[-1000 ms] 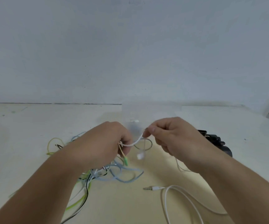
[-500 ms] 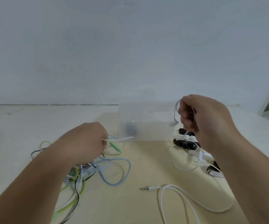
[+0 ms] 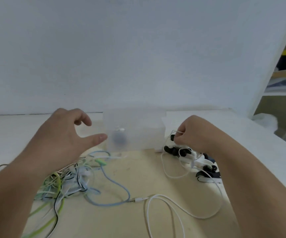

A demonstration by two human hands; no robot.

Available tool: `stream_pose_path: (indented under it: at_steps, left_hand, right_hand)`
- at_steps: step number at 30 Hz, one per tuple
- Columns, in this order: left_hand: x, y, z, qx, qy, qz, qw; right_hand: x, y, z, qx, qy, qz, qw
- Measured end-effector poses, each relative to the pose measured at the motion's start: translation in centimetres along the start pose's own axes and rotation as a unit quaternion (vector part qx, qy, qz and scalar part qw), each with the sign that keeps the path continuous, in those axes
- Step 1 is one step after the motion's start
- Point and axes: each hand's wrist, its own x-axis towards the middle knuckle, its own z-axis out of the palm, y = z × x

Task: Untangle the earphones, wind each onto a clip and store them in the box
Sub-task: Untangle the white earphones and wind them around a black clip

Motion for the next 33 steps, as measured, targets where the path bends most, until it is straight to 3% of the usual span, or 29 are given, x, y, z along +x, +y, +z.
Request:
stream_pose_path:
  at_steps: [4, 7, 11, 17, 24, 30, 33]
  left_hand:
    - [-1.1, 2.6, 1.7, -0.049, 0.076, 0.115, 0.989]
    - [-1.9, 3.5, 2.7, -0.062, 0.061, 0.175, 0.981]
    - [-2.3, 3.9, 3.4, -0.077, 0.037, 0.198, 0.976]
    - [-2.2, 4.1, 3.6, -0.175, 0.051, 0.130, 0.975]
    - [-2.4, 4.6, 3.7, -0.305, -0.116, 0.012, 0.945]
    - [-2.9, 5.0, 3.5, -0.385, -0.249, -0.069, 0.886]
    - [-2.8, 4.9, 3.5, -0.449, -0.293, -0.095, 0.839]
  right_hand:
    - [0.2, -0.4, 0.9, -0.082, -0.052, 0.017, 0.995]
    - [0.7, 0.1, 1.7, -0.135, -0.053, 0.033, 0.989]
    - [0.9, 0.2, 1.5, -0.122, -0.010, 0.005, 0.992]
    - [-1.4, -1.6, -0.2, -0.020, -0.025, -0.146, 0.989]
    - [-3.0, -3.8, 0.4, 0.021, -0.065, -0.265, 0.962]
    - [-3.8, -4.7, 0.9, 0.044, -0.088, -0.327, 0.940]
    - [-3.9, -4.9, 1.3, 0.062, -0.094, -0.335, 0.936]
